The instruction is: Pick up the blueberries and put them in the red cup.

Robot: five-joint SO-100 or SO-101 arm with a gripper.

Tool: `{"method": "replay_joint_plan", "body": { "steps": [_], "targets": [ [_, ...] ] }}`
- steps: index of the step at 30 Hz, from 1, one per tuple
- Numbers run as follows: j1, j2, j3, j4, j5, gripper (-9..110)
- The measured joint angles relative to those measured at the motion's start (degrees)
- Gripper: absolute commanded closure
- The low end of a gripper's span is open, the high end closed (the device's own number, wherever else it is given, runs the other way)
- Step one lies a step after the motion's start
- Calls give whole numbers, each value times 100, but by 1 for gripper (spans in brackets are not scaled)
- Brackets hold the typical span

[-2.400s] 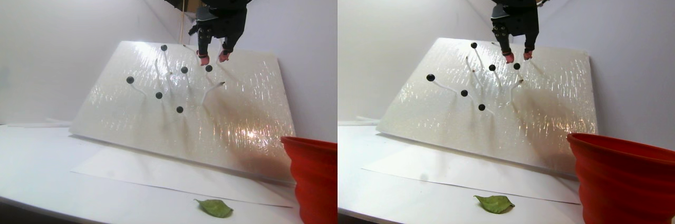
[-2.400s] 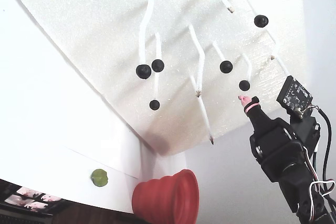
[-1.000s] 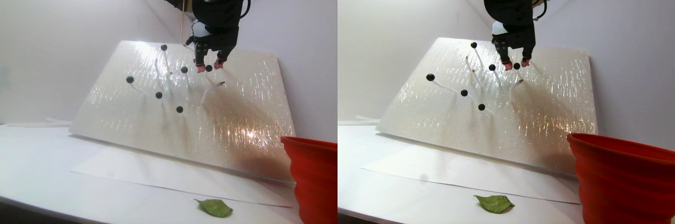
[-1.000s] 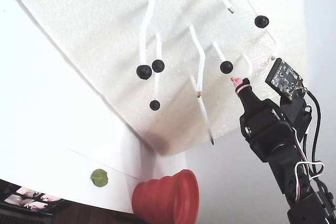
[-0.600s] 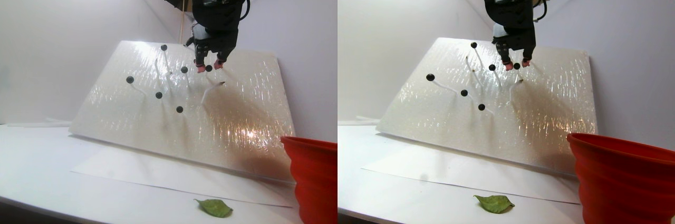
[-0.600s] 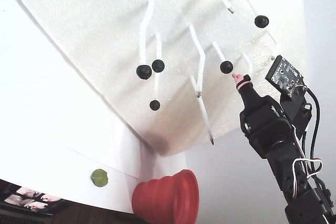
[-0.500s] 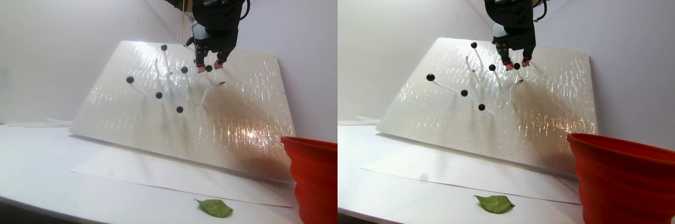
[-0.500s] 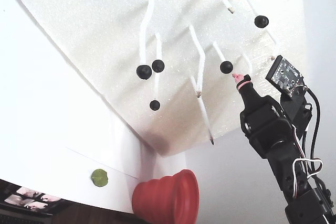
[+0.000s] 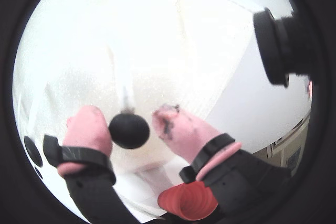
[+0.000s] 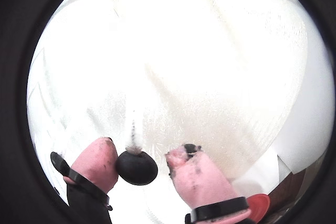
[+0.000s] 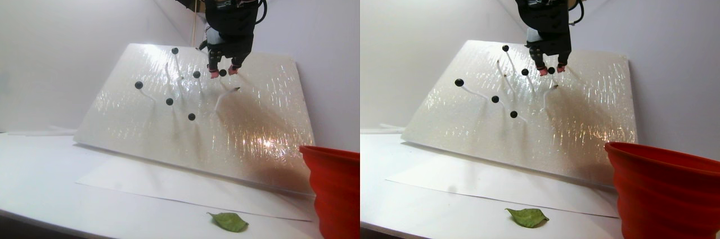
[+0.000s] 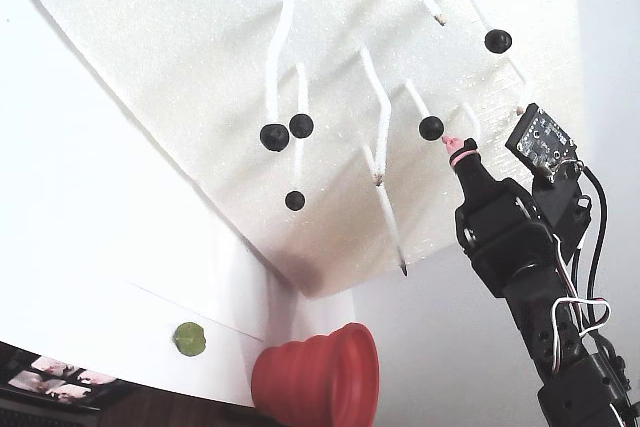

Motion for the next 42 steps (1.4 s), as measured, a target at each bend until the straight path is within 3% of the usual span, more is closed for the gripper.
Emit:
{"method": "replay_joint_plan", "body": {
  "steps": [7,42],
  "targets": [
    [-26,0,0,0,0,90],
    [-97,536,844,0,-70,90]
  ]
}}
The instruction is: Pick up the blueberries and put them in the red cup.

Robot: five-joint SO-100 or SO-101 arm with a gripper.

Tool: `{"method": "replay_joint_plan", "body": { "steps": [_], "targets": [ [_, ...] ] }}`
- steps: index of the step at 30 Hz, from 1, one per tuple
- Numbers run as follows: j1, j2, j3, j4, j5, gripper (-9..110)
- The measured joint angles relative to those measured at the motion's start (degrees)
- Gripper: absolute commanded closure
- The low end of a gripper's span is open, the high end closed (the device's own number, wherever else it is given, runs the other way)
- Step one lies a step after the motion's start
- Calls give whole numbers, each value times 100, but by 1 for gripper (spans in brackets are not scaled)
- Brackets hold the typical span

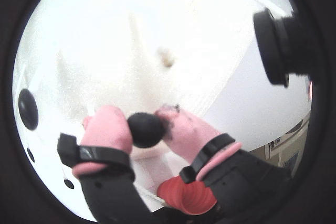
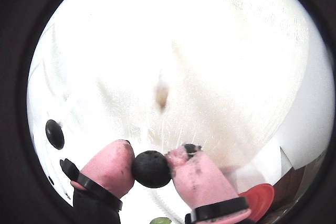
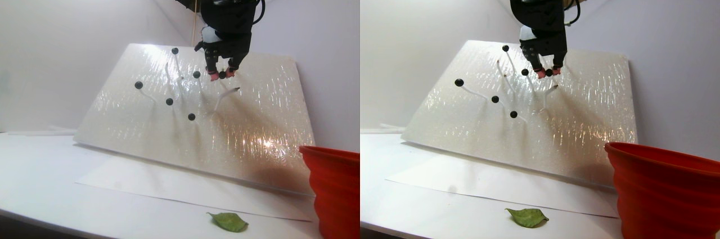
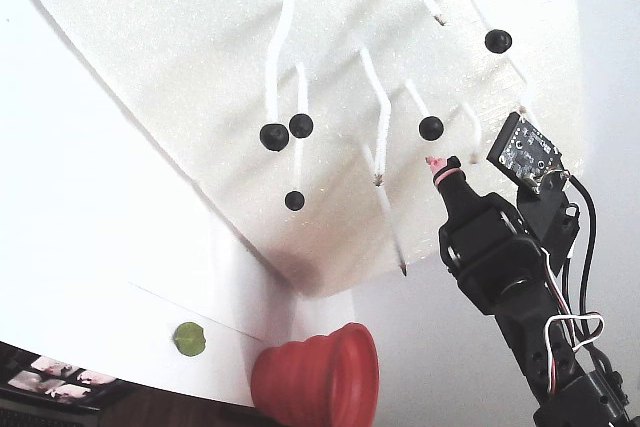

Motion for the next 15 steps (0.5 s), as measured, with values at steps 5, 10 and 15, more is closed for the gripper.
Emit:
{"method": "replay_joint_plan", "body": {
  "steps": [5,10,15],
  "targets": [
    [0,220,220,0,0,90],
    [0,352,378,0,0,90],
    [0,431,589,0,-105,90]
  ]
}}
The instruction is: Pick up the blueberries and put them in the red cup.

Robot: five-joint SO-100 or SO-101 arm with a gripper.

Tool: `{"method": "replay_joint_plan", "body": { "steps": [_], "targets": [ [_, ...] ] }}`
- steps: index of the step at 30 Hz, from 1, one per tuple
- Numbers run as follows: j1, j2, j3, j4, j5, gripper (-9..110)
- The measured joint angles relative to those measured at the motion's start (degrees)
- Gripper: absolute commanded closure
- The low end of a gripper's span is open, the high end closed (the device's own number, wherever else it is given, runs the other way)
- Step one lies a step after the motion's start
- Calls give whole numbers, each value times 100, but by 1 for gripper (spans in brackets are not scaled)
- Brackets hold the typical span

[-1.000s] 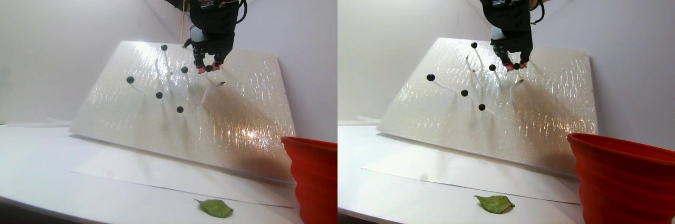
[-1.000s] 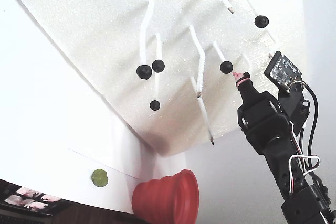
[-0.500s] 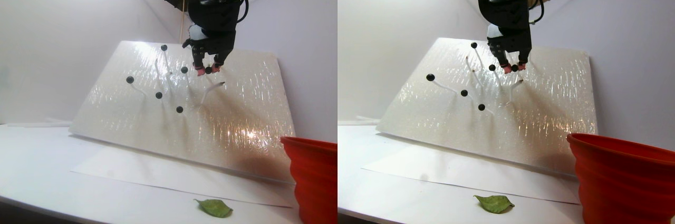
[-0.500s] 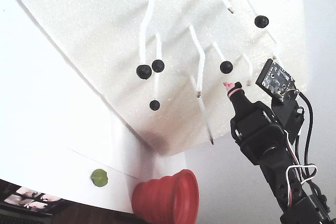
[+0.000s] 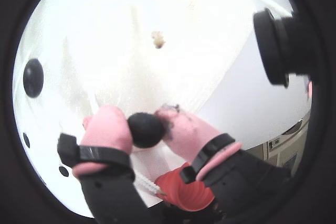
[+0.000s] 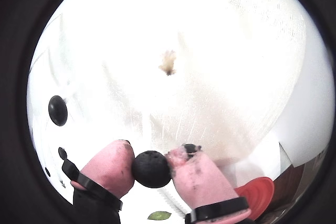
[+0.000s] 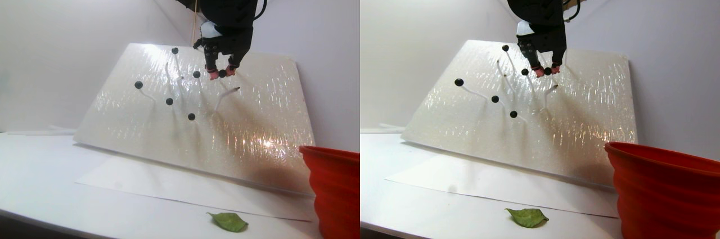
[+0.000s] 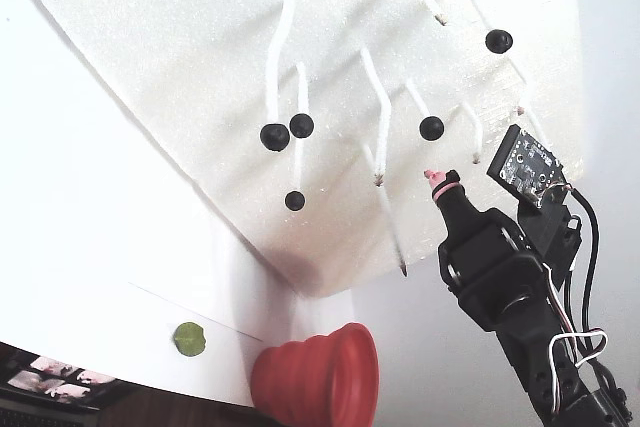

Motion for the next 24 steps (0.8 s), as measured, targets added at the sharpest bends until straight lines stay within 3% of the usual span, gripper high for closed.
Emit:
{"method": "replay_joint_plan", "body": {
  "steps": [24],
  "targets": [
    [448,615,571,0,-18,90]
  ]
}}
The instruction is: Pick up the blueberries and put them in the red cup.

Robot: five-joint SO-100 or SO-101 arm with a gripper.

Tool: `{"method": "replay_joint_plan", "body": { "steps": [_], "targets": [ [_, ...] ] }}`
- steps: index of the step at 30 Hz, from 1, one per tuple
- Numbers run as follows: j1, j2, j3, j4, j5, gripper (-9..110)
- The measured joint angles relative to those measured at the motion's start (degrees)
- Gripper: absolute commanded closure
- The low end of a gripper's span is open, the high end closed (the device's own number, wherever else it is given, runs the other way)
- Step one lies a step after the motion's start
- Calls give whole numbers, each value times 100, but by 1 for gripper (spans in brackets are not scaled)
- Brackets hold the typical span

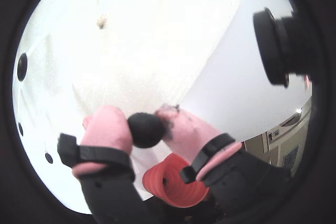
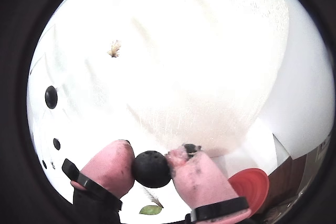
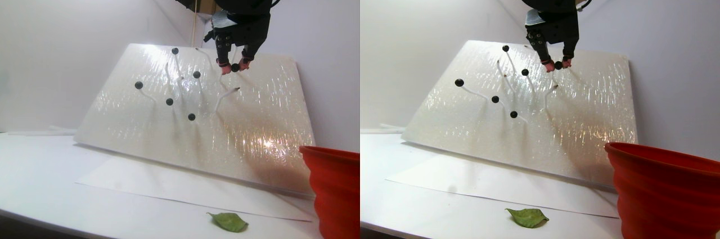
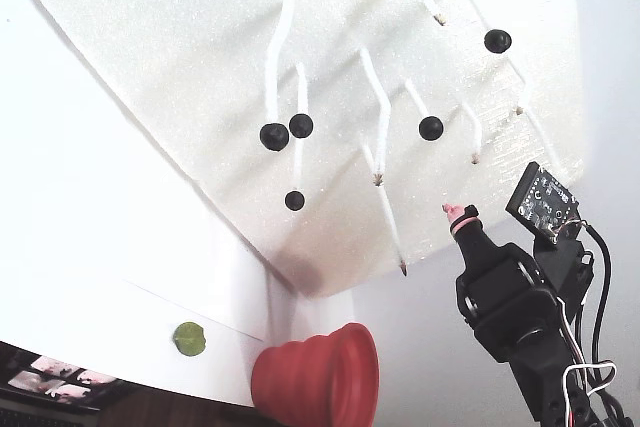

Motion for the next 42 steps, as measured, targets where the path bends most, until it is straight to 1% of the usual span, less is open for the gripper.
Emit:
{"method": "replay_joint_plan", "body": {
  "steps": [13,24,42],
  "targets": [
    [466,53,299,9,0,90],
    [756,237,325,202,-35,90],
    [1644,650,738,703,-211,90]
  ]
}}
